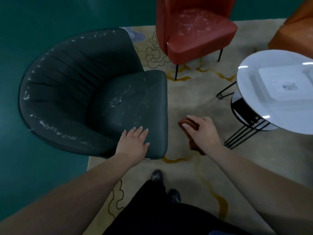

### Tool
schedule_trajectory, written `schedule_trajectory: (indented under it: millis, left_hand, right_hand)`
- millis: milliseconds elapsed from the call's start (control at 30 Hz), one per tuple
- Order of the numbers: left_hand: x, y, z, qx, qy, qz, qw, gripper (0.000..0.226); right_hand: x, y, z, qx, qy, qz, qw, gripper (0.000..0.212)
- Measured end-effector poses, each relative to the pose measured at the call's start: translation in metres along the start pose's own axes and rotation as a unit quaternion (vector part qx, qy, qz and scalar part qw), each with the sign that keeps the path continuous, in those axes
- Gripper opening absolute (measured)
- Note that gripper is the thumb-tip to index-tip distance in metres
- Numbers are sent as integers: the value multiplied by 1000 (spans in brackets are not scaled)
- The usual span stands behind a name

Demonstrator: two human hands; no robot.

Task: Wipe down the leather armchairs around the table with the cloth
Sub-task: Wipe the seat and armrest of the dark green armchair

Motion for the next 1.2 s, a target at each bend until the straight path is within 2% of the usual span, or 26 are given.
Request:
schedule_trajectory:
  millis: [267, 467, 700, 800, 1000, 1200]
  left_hand:
    - [93, -13, 23, -32, -56, 39, 997, 61]
    - [127, -11, 42, -62, -116, 68, 989, 62]
    - [154, 0, 64, -127, -252, 70, 957, 62]
    - [165, 9, 69, -153, -325, 79, 930, 63]
    - [165, 29, 40, -239, -467, 113, 844, 62]
    - [148, 48, -8, -301, -566, 108, 760, 62]
  right_hand:
    - [126, 14, 18, -28, -67, 53, 996, 39]
    - [196, 38, 32, -37, -114, 81, 989, 40]
    - [280, 106, 47, -33, -179, 213, 960, 39]
    - [322, 130, 56, -23, -224, 261, 939, 40]
    - [388, 159, 62, -31, -307, 355, 882, 40]
    - [393, 193, 63, -33, -367, 423, 828, 39]
Point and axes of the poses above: each hand's wrist, its own x-axis towards the middle knuckle, its own y-axis out of the palm, z = x × y, the point moved 6 cm from there along x, towards the middle knuckle, and after that the axes turned 13 degrees about -y, right-handed, at the moved point
